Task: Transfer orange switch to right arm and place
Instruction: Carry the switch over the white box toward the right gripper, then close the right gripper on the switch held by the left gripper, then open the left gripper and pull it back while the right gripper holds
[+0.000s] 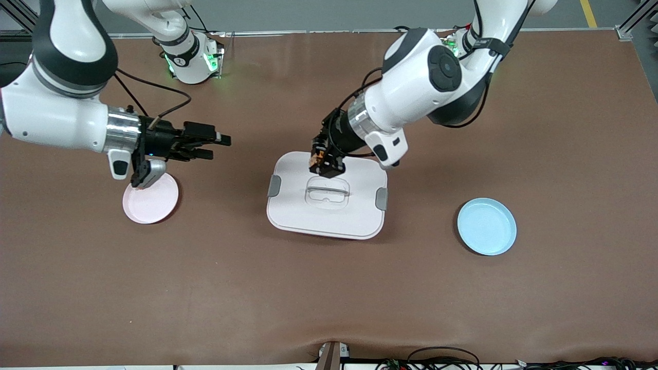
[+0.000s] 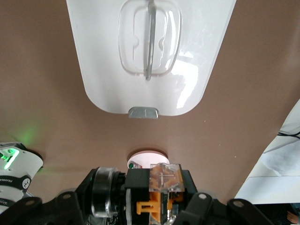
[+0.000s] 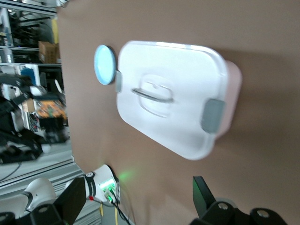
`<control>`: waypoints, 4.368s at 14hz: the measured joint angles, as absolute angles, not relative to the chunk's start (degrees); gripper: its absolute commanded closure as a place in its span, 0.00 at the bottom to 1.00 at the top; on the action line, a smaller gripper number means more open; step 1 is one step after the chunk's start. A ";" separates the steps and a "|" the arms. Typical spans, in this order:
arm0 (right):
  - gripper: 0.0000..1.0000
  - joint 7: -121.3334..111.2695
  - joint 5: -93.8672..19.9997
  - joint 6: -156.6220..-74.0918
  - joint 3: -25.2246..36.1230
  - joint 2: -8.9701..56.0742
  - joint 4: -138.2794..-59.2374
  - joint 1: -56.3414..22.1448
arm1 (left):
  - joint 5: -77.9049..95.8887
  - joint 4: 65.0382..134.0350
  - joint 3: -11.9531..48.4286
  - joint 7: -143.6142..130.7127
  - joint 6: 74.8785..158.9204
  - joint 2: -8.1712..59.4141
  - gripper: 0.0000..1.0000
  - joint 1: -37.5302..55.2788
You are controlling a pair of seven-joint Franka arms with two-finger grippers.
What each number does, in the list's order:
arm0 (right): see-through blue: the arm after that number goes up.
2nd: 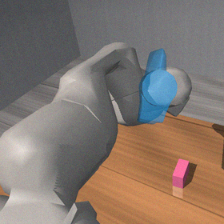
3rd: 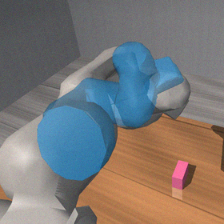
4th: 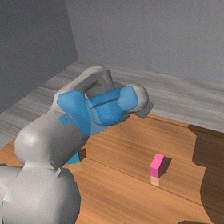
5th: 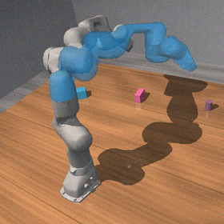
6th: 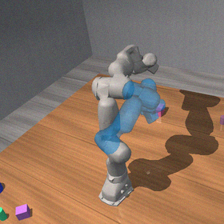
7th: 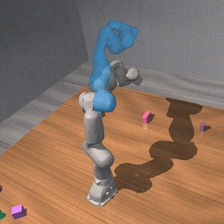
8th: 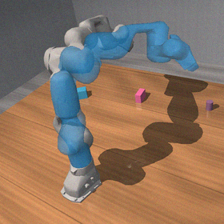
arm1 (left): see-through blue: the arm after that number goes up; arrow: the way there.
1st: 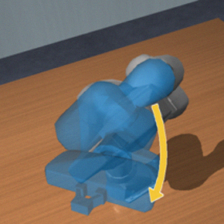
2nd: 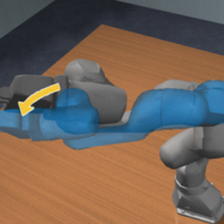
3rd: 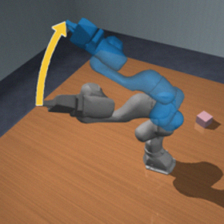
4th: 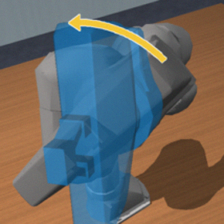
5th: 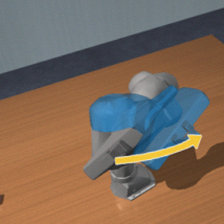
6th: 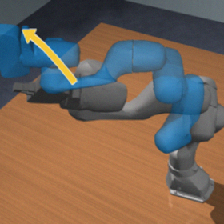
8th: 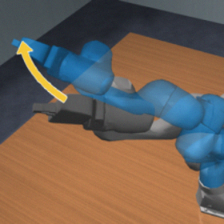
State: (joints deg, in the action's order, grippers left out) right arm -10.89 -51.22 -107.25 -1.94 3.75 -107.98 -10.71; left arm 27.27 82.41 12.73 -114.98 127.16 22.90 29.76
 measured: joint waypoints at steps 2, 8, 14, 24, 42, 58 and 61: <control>0.00 -10.98 -53.88 -112.05 -2.01 3.80 -108.40 -14.29 | 27.27 82.24 12.73 -115.75 129.40 22.89 0.53 30.91; 0.00 -11.09 -59.91 -119.26 -2.05 4.13 -108.78 -18.93 | 27.27 82.25 12.72 -115.95 132.38 23.44 0.53 31.42; 0.00 -11.58 -61.86 -124.68 -2.06 4.35 -108.59 -21.84 | 27.27 82.25 12.72 -115.95 132.54 23.64 0.53 31.56; 0.00 -9.65 -62.68 -129.87 -2.05 9.01 -104.54 -26.28 | 27.27 82.25 12.72 -115.95 132.63 23.64 0.53 31.68; 1.00 -9.25 -62.68 -131.46 -1.85 11.20 -101.70 -27.75 | 27.27 82.10 12.63 -115.78 133.10 23.70 0.00 31.72; 1.00 -26.38 -58.43 -121.32 -0.56 12.86 -101.29 -23.46 | 24.93 82.50 11.73 -115.23 133.07 23.73 0.00 30.42; 1.00 -32.29 -51.27 -115.72 -0.36 13.40 -101.26 -18.96 | 24.75 83.78 11.66 -112.41 133.01 23.96 0.00 28.63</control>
State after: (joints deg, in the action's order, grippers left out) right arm -32.29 -51.27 -115.72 -0.36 13.40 -101.26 -18.96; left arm 24.75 83.78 11.66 -112.41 133.01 23.96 28.63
